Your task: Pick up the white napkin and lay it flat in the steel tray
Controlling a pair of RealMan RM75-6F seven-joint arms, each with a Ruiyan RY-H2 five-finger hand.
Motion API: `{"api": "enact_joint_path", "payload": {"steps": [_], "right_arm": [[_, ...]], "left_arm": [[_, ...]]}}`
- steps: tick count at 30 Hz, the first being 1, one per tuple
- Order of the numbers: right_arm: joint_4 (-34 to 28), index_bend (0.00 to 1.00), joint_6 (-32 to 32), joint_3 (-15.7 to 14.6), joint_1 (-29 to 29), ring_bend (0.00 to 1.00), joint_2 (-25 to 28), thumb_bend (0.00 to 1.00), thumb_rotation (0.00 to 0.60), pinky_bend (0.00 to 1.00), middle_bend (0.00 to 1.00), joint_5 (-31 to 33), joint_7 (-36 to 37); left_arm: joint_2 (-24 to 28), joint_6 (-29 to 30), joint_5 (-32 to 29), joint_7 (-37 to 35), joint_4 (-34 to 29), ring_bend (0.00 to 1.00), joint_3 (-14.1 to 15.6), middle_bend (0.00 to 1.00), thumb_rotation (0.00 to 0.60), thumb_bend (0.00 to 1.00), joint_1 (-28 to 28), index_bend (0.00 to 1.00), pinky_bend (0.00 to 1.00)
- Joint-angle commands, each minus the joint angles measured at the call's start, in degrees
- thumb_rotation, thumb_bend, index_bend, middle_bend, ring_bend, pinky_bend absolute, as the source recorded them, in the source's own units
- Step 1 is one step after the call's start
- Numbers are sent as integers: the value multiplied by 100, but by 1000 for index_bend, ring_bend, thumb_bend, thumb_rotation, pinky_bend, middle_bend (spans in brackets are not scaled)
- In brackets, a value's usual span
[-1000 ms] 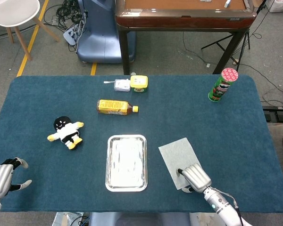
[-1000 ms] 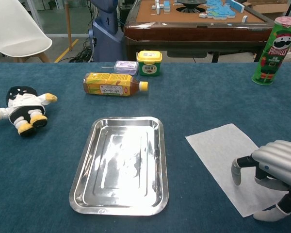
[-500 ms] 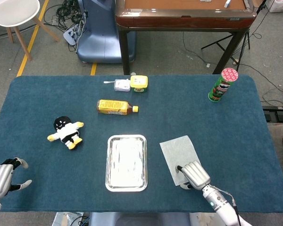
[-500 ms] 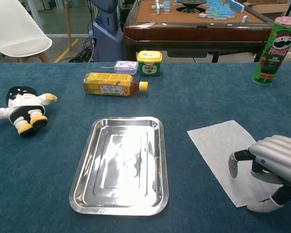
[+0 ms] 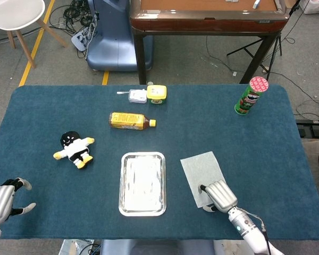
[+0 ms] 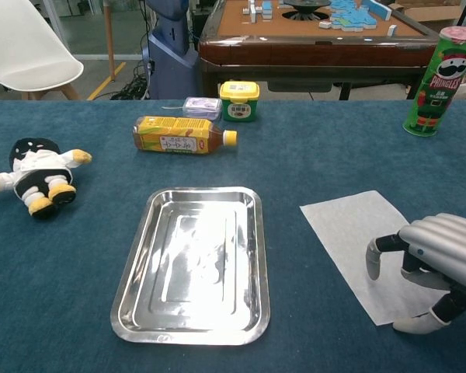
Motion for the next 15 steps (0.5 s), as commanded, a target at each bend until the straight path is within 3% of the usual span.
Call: {"api": "enact_joint_path", "payload": {"steps": [1,15], "right_arm": [[0,449,0,1,3,1000,0,91,600,1000,1000,12,-2],[20,454,6,-16,13,1000,-40,316,600,1000,1000,56,19]], "left_arm": [[3,0,-4,-3,0,365,-2,439,600,66,1,481,579],[9,3,-6,-8,-8,365,-3,439,600,67,3,481,579]]}}
